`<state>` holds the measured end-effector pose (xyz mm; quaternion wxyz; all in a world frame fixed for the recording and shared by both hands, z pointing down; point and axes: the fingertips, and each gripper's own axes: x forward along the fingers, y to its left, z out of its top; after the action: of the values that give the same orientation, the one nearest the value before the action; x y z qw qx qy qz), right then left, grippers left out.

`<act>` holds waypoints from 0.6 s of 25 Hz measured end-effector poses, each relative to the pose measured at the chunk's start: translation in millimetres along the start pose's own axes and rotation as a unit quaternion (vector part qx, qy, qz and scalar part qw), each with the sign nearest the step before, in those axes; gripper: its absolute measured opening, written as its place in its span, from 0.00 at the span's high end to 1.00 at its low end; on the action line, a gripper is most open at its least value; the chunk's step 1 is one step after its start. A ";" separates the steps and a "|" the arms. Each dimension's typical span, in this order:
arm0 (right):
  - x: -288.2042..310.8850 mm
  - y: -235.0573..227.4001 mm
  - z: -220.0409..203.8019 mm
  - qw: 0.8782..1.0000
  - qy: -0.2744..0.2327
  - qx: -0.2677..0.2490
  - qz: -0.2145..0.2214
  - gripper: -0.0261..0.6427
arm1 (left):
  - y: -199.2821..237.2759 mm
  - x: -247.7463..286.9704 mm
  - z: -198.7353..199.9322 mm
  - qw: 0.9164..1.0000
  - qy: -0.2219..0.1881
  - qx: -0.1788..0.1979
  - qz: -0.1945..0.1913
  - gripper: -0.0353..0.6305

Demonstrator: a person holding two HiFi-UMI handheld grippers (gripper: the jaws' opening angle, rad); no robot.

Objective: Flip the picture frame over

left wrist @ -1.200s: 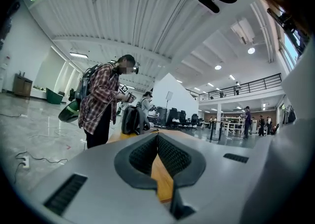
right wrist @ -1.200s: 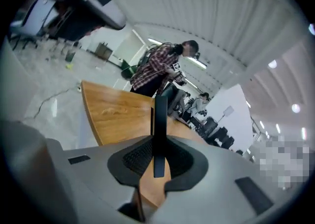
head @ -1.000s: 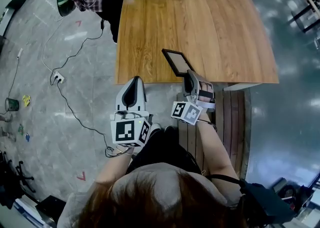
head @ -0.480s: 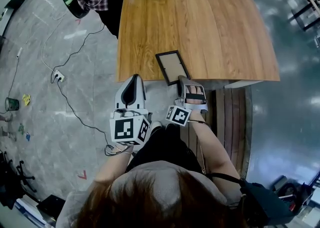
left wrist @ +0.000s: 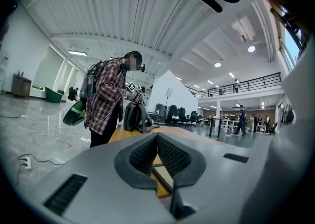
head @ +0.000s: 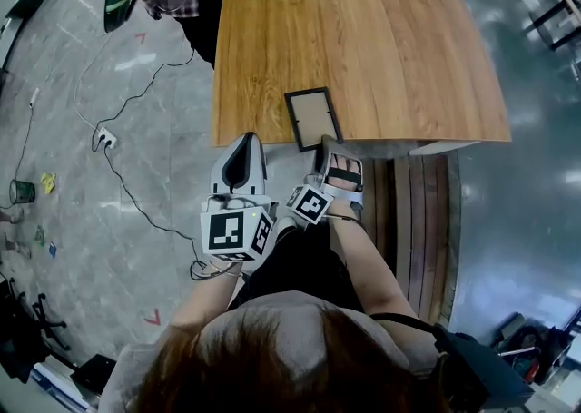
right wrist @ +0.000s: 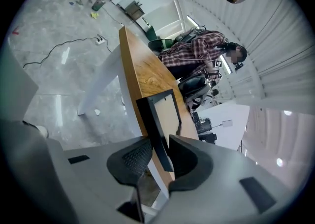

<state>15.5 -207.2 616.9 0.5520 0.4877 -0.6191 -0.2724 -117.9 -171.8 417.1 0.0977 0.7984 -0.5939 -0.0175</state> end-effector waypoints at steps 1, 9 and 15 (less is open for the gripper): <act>0.9 0.5 1.0 1.000 0.005 -0.003 0.006 0.83 | 1.1 0.3 -0.7 1.000 0.000 -0.001 0.000 0.94; 3.2 10.5 5.6 0.980 0.108 -0.084 0.147 0.81 | 3.2 -3.0 -4.6 1.000 0.004 -0.012 -0.006 0.94; 5.8 12.1 31.3 0.997 0.006 -0.031 0.072 0.81 | 6.7 -4.6 0.5 1.000 -0.001 -0.012 -0.003 0.94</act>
<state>-17.4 -214.2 622.4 0.5889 0.4260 -0.6405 -0.2479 -125.6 -169.3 417.4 0.1069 0.7989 -0.5914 -0.0255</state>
